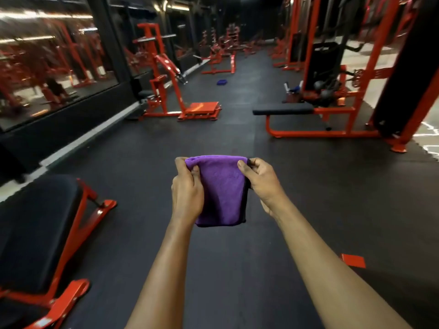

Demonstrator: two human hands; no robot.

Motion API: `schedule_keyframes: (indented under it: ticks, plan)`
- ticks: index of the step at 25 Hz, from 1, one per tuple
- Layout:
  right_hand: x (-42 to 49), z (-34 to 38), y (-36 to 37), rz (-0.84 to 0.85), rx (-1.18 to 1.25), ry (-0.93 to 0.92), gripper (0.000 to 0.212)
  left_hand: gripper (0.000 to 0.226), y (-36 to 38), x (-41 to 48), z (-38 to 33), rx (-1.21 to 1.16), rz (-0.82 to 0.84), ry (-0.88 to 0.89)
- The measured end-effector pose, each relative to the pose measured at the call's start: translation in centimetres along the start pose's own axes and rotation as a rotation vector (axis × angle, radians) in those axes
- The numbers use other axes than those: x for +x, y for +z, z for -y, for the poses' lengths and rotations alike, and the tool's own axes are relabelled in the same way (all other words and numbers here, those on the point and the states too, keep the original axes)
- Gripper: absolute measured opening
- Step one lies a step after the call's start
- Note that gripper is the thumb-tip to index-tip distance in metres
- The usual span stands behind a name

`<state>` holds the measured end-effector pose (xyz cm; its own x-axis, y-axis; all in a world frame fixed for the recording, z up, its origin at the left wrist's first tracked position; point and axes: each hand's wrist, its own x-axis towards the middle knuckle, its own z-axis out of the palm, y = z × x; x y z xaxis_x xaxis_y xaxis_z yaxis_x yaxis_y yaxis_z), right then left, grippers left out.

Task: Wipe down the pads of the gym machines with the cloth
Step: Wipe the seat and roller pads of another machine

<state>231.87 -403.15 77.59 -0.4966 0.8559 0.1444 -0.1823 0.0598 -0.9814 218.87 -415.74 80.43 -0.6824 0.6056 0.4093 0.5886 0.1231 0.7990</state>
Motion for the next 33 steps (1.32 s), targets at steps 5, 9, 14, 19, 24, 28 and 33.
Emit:
schedule_keyframes:
  ticks: [5, 9, 14, 19, 24, 28, 33]
  plan:
    - [7.5, -1.2, -9.7, -0.091, -0.014, -0.070, 0.008, 0.008, 12.6, 7.4, -3.1, -0.062, 0.065, 0.143]
    - [15.3, -0.9, -17.5, -0.266, -0.107, -0.117, 0.026, 0.012, 23.1, 13.2, -6.4, -0.138, 0.131, 0.192]
    - [24.1, -0.3, -26.9, -0.424, -0.199, -0.134, 0.036, 0.013, 35.7, 19.4, -9.5, -0.243, 0.229, 0.203]
    - [33.2, -2.4, -36.7, -0.587, -0.246, -0.129, 0.036, 0.013, 50.0, 26.5, -11.1, -0.310, 0.376, 0.267]
    - [41.6, -2.4, -46.3, -0.810, -0.295, -0.124, 0.039, 0.012, 64.6, 34.1, -14.8, -0.421, 0.608, 0.343]
    - [45.7, -0.5, -55.7, -1.017, -0.307, -0.113, 0.028, 0.008, 77.1, 37.9, -21.0, -0.504, 0.880, 0.474]
    - [47.2, -0.1, -69.7, -1.272, -0.335, -0.145, 0.020, 0.012, 93.3, 36.1, -29.3, -0.611, 1.088, 0.611]
